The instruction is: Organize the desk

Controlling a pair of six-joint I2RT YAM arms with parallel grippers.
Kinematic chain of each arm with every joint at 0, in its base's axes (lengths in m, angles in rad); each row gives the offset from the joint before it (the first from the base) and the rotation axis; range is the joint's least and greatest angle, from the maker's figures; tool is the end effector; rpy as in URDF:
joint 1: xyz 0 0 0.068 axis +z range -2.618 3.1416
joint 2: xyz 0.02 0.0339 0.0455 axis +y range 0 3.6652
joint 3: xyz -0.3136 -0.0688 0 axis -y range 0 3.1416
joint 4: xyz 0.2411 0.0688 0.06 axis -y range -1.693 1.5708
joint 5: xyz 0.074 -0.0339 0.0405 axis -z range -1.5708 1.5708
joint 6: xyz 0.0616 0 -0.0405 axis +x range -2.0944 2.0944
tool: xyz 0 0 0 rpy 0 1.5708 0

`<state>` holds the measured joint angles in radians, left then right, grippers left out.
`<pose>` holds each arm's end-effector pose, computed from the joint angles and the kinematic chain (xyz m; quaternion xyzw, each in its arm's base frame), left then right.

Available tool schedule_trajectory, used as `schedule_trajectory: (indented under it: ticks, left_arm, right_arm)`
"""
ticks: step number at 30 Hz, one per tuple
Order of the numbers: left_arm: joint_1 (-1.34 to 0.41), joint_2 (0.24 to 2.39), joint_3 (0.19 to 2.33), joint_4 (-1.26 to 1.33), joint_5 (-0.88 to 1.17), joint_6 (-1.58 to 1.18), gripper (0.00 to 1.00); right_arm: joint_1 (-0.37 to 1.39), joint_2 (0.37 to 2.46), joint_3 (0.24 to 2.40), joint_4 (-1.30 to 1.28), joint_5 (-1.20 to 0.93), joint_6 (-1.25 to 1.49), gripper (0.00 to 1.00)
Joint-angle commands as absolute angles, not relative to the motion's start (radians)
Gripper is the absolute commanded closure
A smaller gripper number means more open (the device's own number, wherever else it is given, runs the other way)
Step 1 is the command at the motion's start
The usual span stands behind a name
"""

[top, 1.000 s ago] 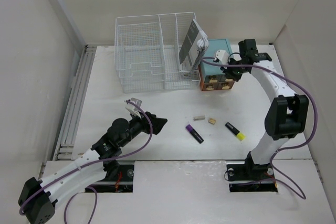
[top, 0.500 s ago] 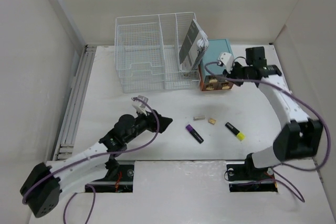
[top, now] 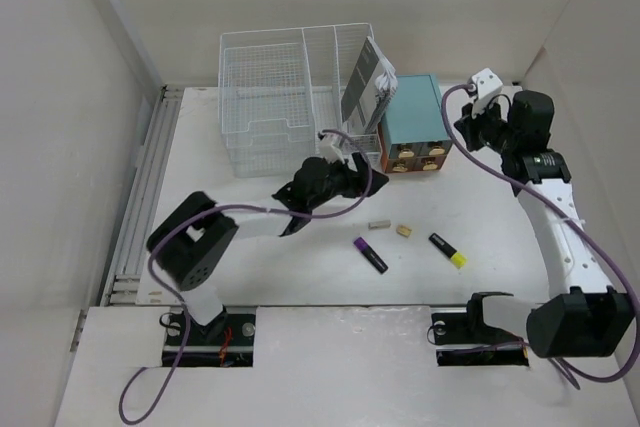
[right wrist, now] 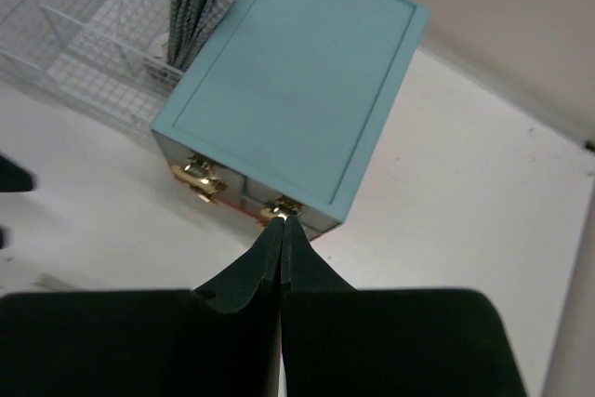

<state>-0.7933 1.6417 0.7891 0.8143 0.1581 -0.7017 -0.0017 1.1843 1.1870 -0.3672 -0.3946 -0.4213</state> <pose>0.2602 -0.2782 0.2791 0.0876 0.7150 -0.5117 0.4683 0.2650 0.0232 0.4180 -0.2769 0.7667 0.0411 0.5777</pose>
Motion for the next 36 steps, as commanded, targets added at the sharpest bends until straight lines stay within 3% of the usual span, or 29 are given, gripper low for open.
schedule_trajectory:
  ticks: [1, 5, 9, 17, 36]
  left_arm:
    - [-0.808, 1.764, 0.929, 0.899, 0.150, -0.805, 0.31]
    - [-0.808, 1.903, 1.000, 0.945, 0.098, -0.914, 0.50]
    - [-0.818, 2.032, 1.068, 0.988, 0.078, -0.998, 0.57]
    - [-0.828, 2.160, 1.167, 1.025, 0.054, -1.081, 0.57]
    - [-0.857, 2.327, 1.342, 0.937, -0.181, -1.284, 0.46]
  right_arm:
    - [-0.014, 1.105, 1.152, -0.293, -0.480, -0.249, 1.00]
    - [-0.014, 1.020, 1.127, -0.256, -0.480, -0.184, 1.00]
    - [-0.023, 0.979, 1.114, -0.258, -0.480, -0.121, 1.00]
    - [-0.055, 0.942, 1.066, -0.224, -0.492, -0.071, 1.00]
    - [-0.064, 0.832, 1.028, -0.215, -0.414, 0.012, 1.00]
